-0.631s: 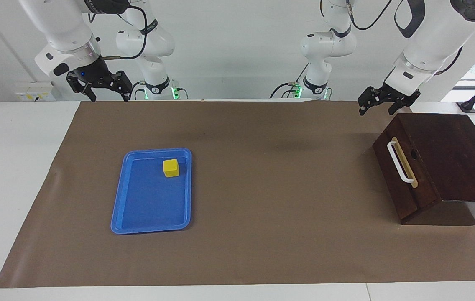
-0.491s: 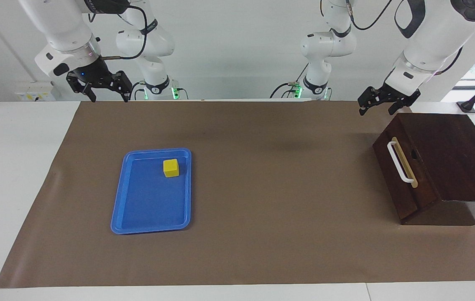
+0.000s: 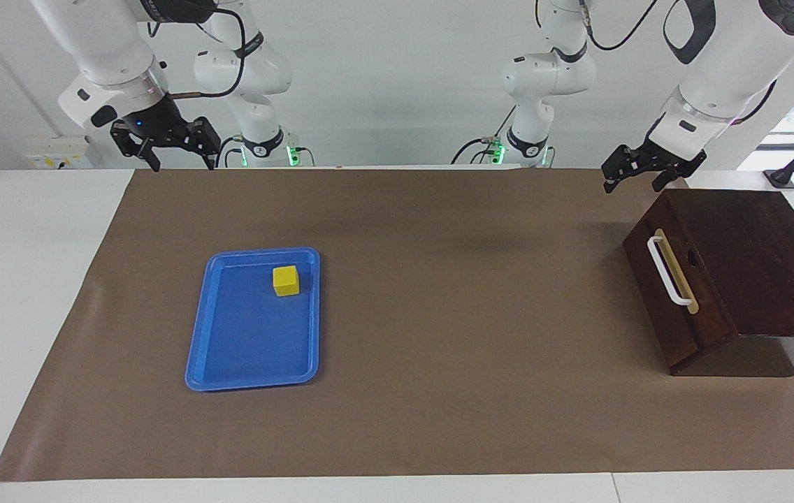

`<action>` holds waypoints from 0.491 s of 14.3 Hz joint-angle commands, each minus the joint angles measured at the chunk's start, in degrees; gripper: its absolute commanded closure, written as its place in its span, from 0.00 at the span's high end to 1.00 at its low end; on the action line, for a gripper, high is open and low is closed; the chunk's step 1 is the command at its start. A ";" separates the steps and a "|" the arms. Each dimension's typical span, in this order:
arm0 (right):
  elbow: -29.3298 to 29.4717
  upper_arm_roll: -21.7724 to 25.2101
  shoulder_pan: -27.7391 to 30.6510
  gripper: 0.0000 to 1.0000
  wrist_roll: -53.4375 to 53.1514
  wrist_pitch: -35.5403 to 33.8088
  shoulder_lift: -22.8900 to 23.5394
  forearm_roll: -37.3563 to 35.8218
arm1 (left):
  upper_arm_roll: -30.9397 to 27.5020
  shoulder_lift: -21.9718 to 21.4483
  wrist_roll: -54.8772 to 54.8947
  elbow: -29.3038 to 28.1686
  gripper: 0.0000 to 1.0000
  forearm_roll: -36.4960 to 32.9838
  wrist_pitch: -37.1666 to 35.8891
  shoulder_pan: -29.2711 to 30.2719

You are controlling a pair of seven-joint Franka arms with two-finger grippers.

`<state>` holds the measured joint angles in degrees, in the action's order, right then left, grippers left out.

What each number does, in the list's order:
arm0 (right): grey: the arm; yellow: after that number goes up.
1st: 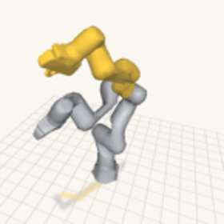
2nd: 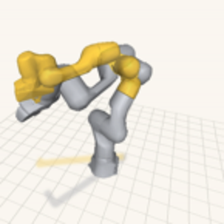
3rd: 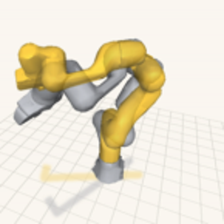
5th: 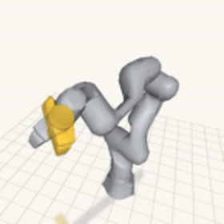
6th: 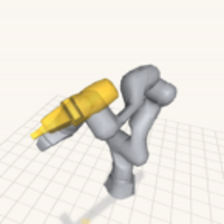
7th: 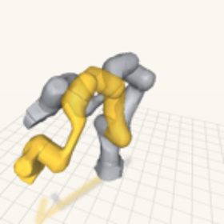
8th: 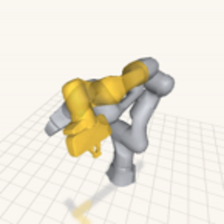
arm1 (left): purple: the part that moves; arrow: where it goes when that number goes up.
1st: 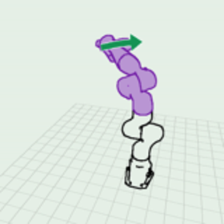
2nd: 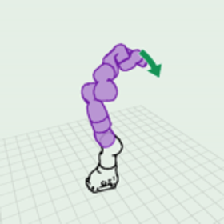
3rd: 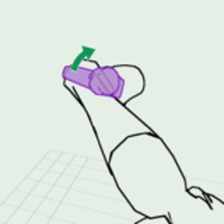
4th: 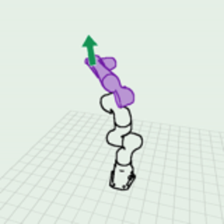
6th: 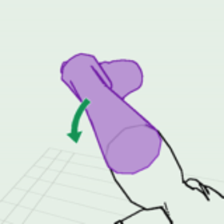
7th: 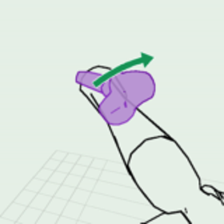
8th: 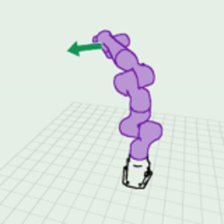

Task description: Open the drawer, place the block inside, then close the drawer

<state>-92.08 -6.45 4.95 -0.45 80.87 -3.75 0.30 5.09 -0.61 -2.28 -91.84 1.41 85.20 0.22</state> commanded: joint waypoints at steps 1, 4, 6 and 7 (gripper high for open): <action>-0.56 -0.32 0.94 1.00 1.68 0.25 -0.73 1.02 | -0.08 -1.59 -0.35 -1.50 1.00 0.70 -0.12 0.22; -0.73 -0.32 0.94 1.00 -0.25 0.51 -0.73 1.02 | -0.08 -1.59 -0.35 -1.50 1.00 0.70 -0.12 0.22; -1.78 -0.40 0.86 1.00 -1.12 1.04 -1.25 1.11 | -0.08 -1.59 -0.35 -1.50 1.00 0.70 -0.12 0.22; -2.66 -0.40 0.86 1.00 -2.78 2.00 -1.43 1.37 | -0.08 -1.59 -0.35 -1.50 1.00 0.70 -0.12 0.22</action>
<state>-92.22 -6.42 4.95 -1.04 80.92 -3.77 0.33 5.09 -0.61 -2.29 -91.84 1.41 85.20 0.22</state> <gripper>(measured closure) 0.000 0.000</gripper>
